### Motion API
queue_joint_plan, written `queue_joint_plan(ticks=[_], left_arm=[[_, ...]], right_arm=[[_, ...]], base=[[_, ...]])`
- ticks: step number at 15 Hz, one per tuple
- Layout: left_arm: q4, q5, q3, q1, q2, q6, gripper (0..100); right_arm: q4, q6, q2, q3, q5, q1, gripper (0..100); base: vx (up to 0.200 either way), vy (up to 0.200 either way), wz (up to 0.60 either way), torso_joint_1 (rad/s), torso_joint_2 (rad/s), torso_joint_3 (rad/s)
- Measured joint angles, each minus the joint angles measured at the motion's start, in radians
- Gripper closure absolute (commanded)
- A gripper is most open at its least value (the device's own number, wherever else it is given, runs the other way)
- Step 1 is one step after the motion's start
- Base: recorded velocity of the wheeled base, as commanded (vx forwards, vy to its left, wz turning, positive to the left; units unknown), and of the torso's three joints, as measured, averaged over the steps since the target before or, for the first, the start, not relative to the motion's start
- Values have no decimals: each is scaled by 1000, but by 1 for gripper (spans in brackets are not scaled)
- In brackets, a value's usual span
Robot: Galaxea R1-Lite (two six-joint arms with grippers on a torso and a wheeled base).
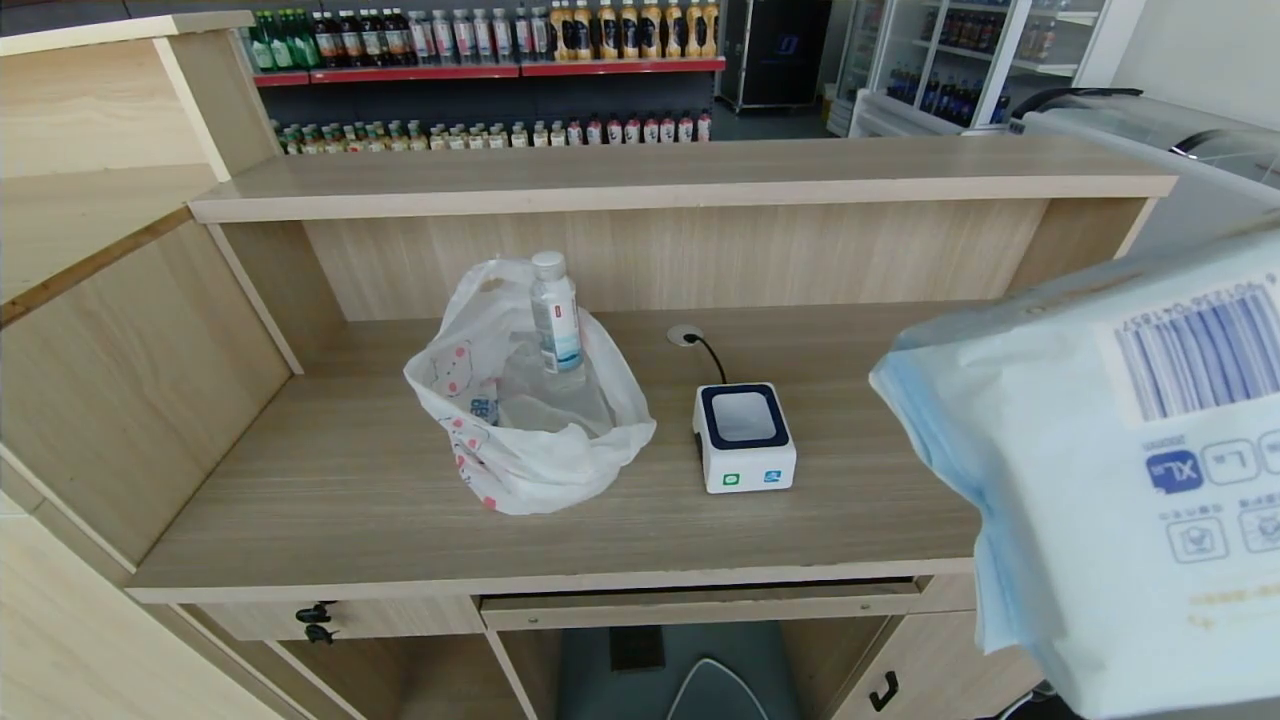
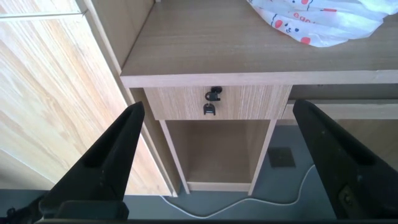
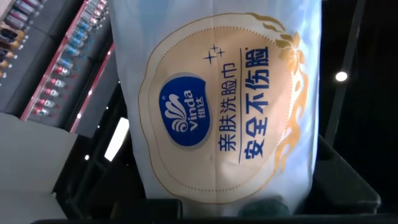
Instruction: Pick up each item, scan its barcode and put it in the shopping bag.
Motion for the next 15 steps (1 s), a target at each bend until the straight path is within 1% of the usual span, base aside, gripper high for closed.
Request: queue_joint_plan(ticks=[3,4,5,6,15], left_arm=[[0,0,0,0,0,0,0],[0,0,0,0,0,0,0],[0,0,0,0,0,0,0],[0,0,0,0,0,0,0],[0,0,0,0,0,0,0]], right_arm=[[51,-3,-18,5,1,1,100],[86,-10,-28,5,0,1,100],[157,-23,-45,5,0,1,100],[188,-37,-59,4,-1,1,100],[192,-37,-79,-4,-6,10,100]], base=[[0,0,0,0,0,0],[0,0,0,0,0,0],[0,0,0,0,0,0],[0,0,0,0,0,0],[0,0,0,0,0,0]])
